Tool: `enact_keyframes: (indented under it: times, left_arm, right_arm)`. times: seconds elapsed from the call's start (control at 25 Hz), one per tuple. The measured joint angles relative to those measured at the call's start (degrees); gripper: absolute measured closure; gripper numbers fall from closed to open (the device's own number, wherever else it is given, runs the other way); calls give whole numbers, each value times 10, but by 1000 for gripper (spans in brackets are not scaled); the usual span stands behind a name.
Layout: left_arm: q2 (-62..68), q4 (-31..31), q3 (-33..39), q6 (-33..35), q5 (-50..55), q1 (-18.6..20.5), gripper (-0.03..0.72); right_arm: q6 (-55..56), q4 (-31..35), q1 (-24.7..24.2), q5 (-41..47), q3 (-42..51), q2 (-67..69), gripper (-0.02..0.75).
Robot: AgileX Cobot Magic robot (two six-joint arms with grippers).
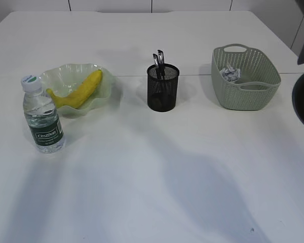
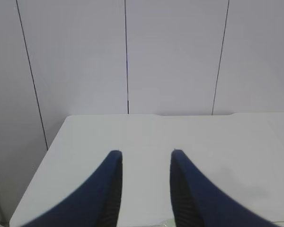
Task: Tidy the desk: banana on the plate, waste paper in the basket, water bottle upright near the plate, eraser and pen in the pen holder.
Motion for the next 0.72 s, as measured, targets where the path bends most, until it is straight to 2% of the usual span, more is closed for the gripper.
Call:
enact_keyframes:
  times: [0.36,0.72]
  left_arm:
    - [0,0,0,0,-36,0,449]
    - [0,26,-10,0,-63,0,449]
  right_arm:
    - [-87,40,0,-3,0,-52,750]
    - [-146,63,0,-4,-1,-137,750]
